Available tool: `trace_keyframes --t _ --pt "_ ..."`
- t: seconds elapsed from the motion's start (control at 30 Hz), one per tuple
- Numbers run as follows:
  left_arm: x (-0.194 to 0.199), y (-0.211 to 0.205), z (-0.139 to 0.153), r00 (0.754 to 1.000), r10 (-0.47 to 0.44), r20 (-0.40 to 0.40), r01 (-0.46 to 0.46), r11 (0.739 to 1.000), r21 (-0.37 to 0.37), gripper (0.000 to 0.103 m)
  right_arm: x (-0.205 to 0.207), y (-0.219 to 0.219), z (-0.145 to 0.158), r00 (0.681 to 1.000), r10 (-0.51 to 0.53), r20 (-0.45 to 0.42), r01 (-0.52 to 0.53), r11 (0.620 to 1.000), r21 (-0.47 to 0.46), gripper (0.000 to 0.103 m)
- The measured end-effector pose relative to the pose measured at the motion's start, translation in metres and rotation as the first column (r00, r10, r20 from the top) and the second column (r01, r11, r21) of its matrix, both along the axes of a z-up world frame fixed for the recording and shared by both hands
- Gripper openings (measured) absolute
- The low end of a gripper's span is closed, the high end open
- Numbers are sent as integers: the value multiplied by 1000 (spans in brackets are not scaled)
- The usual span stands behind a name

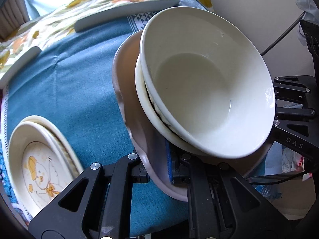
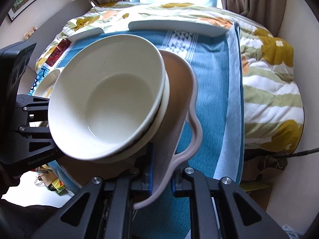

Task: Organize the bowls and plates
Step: 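Lift the pink dish with bowls and lower it onto the plate stack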

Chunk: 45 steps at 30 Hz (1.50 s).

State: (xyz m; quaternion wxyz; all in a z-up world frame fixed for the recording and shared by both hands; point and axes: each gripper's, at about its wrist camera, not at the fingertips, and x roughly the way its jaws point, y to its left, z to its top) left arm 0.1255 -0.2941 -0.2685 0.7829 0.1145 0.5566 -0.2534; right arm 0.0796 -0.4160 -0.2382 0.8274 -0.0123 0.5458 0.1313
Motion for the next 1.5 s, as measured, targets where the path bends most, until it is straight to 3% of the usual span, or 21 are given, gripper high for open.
trace_keyframes --t 0.3,0.53,0.97,1.5 --pt "-8 63 58 995 87 42 -87 996 -8 10 7 52 55 996 86 39 -85 996 -15 12" --pt "-10 140 78 988 145 44 -146 989 19 10 13 120 71 989 144 34 -144 990 5 12" --pt "-1 240 36 989 150 -14 -149 985 83 9 15 223 25 992 110 -58 -106 992 63 12" --pt "-1 253 5 988 152 -35 -150 987 53 9 15 240 -1 997 17 -80 -12 998 62 12"
